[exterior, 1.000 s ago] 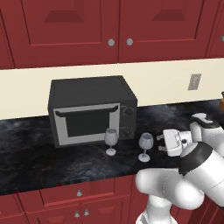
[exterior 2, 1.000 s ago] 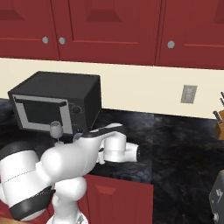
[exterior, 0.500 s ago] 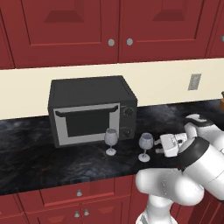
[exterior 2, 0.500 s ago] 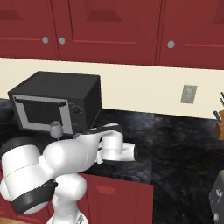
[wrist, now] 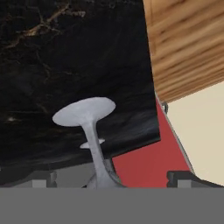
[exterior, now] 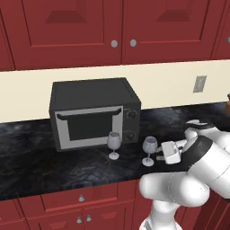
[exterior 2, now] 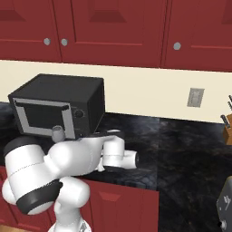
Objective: Retrieve the wine glasses from the counter and place one next to each plate.
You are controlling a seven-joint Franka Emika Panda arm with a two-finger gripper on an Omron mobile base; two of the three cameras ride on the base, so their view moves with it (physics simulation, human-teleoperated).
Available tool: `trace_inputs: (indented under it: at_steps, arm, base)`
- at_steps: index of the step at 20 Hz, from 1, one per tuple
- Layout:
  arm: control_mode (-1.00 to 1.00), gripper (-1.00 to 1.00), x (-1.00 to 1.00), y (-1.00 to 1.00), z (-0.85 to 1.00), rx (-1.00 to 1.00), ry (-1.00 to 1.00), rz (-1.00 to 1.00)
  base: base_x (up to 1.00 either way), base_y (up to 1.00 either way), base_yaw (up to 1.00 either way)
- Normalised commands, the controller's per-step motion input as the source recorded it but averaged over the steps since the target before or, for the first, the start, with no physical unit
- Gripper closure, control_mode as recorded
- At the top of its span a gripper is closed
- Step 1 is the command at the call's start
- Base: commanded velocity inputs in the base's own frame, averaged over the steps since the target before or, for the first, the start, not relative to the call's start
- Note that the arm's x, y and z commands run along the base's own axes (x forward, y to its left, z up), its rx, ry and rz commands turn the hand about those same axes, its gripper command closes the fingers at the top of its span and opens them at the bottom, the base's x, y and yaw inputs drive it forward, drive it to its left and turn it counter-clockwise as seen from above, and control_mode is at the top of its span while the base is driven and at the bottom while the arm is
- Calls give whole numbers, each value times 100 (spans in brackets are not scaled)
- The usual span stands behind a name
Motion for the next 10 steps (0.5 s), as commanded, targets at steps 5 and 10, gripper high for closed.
trace_inputs:
  at_steps: [5,10]
  arm:
    - [-100,-100,2,38,-20,0,3,0]
    - [-100,-100,15,8,-6,0,3,0]
  base:
    - [0,0,0]
    - [0,0,0]
